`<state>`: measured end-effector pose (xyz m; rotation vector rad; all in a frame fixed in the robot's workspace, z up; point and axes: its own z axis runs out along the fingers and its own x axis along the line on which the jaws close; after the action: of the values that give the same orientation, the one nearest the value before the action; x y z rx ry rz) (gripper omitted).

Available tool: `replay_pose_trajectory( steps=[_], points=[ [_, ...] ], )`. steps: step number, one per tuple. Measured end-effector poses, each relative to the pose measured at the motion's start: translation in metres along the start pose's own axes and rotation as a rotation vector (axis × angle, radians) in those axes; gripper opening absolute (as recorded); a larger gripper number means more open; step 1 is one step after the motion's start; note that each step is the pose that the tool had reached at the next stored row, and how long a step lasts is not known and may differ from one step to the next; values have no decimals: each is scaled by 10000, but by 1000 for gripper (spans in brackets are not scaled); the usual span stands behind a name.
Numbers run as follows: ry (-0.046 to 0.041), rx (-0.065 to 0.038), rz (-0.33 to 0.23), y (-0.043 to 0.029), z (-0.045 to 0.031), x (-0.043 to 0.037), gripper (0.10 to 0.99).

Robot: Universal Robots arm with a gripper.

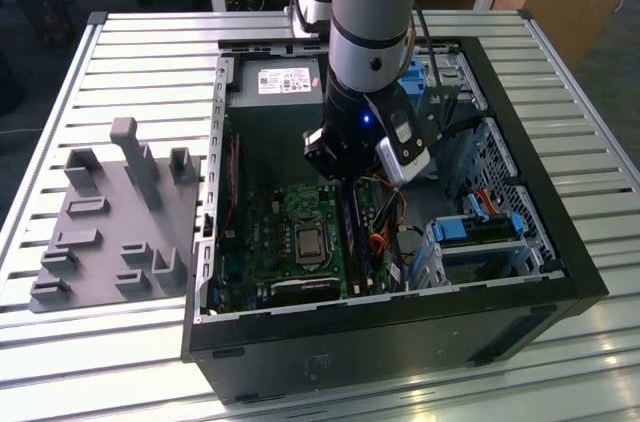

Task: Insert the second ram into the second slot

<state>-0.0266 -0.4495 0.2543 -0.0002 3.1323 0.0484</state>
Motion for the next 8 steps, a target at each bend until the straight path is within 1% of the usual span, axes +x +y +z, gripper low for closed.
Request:
replay_pose_trajectory(
  steps=[8],
  points=[
    [1, 0, 0, -2, 55, -4, 133]
  ],
)
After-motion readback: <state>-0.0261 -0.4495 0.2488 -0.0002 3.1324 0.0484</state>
